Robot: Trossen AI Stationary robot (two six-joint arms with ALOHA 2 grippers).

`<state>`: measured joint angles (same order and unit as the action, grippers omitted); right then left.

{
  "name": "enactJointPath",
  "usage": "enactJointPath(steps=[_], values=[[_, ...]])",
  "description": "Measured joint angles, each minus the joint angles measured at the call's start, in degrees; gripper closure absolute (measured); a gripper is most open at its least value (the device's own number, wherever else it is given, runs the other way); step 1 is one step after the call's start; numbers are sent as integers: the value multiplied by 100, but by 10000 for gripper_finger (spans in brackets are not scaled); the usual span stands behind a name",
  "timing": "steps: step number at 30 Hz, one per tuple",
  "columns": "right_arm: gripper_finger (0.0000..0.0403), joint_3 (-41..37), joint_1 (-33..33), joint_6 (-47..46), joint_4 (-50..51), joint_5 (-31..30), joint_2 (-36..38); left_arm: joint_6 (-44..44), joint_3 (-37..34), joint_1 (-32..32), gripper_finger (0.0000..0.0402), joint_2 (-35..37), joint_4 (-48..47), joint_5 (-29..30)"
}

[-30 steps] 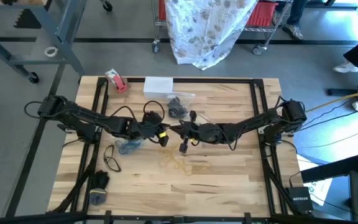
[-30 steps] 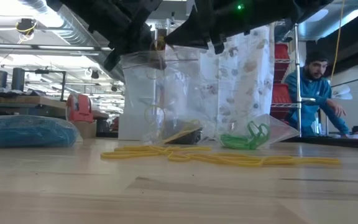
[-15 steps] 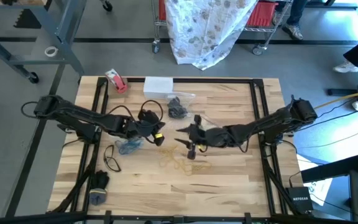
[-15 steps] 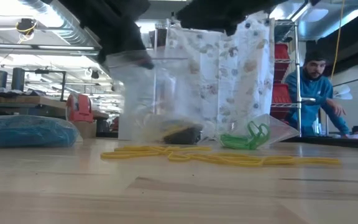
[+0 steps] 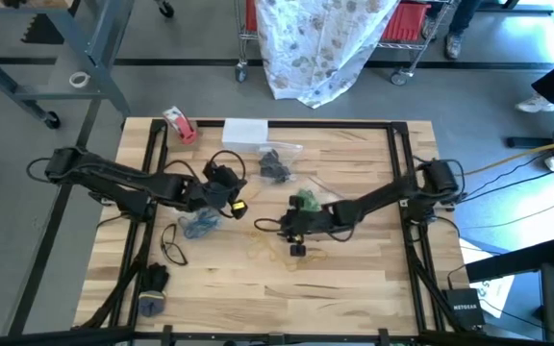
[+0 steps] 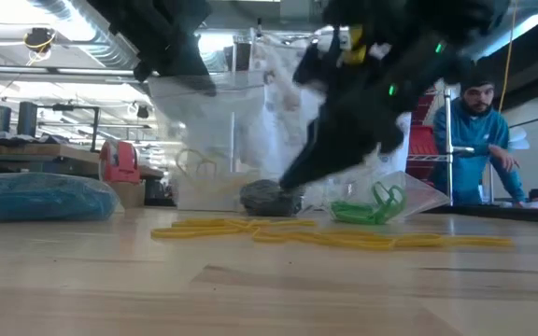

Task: Sort rubber bands
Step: Put the yellow rubber band into the transparent zip bag

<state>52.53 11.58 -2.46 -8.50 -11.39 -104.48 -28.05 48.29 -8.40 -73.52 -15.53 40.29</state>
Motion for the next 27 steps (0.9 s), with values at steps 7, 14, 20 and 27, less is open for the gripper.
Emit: enactJointPath(steps=[7,14,20,27], values=[[242,2,-533,317,-413,822,-554,17,0,0,401,-8,-62,0],[242,4,-861,1006,-300,1418,-606,21,-2,0,401,0,-53,0],[266,28,-989,1221,-241,1860,-745,7,-4,0,401,0,-47,0],[355,57,-980,1154,-237,2165,-1083,2,-4,0,401,0,-53,0]])
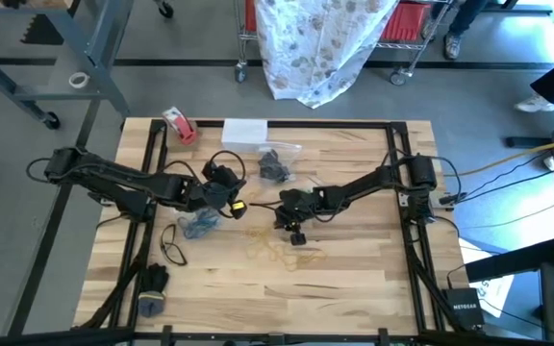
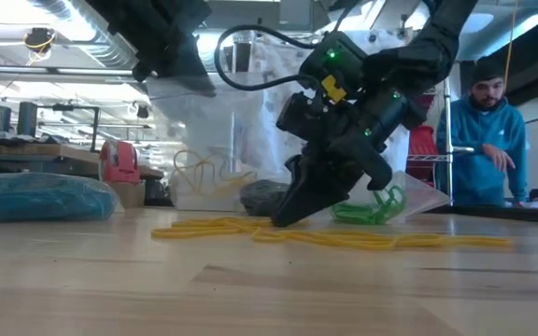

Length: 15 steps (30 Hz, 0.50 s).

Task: Sort rubber bands
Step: Put the yellow rubber band into the transparent zip bag

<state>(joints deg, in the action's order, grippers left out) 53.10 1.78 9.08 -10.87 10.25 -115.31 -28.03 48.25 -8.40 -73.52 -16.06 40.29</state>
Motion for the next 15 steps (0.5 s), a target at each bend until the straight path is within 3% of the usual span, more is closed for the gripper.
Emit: enactJointPath(steps=[4,15], values=[[397,0,85,-140,31,81,7,-2,0,0,401,0,5,-1],[402,-111,334,-1507,980,329,878,-68,-2,-9,401,0,16,-2]])
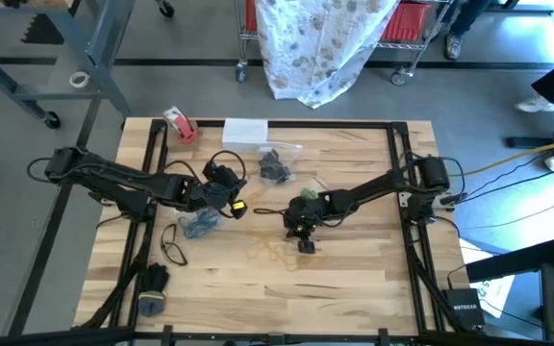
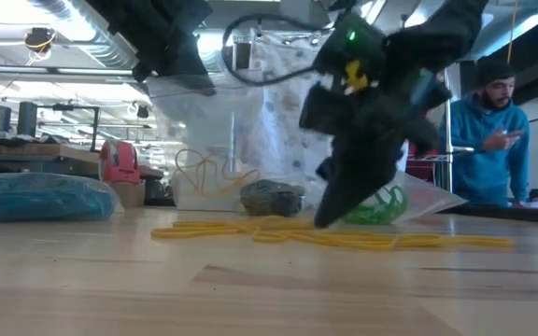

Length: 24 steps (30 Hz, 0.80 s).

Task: Sort rubber bands
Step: Put the yellow rubber band into the transparent zip bag

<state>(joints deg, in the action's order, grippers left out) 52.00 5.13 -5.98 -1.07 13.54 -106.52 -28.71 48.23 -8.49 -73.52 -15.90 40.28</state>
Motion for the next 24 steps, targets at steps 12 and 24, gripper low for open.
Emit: enactJointPath(steps=[12,24], values=[[403,38,259,-168,443,-1258,1672,-131,0,-40,401,-2,15,-1],[403,42,280,-128,-701,-1899,2310,-358,0,-42,401,-157,132,-5]])
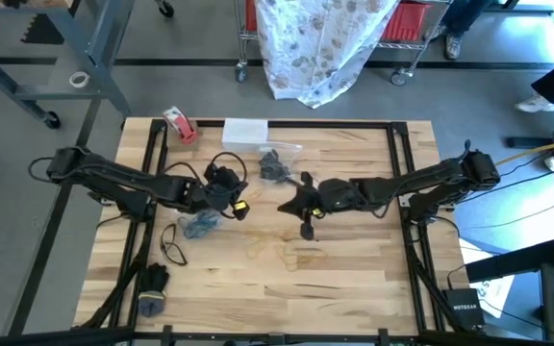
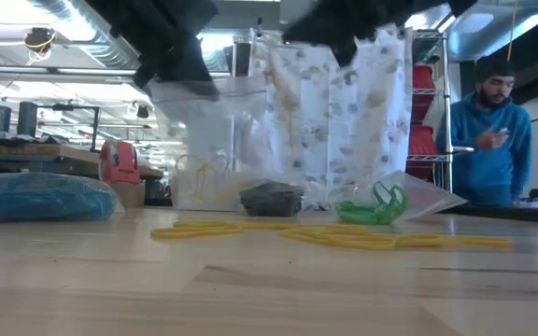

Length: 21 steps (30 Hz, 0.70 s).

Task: Sort rubber bands
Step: Put the yellow rubber band into the transparent zip bag

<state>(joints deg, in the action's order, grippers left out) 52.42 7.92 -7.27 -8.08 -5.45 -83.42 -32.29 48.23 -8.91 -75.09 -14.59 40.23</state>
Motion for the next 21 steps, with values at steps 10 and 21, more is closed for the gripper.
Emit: enactJointPath(steps=[10,21], values=[[403,9,-4,1192,-2232,-571,-4,-26,0,-53,401,-238,196,-656],[402,12,-201,1661,-2035,-841,-5,-26,0,-61,401,-236,601,-662]])
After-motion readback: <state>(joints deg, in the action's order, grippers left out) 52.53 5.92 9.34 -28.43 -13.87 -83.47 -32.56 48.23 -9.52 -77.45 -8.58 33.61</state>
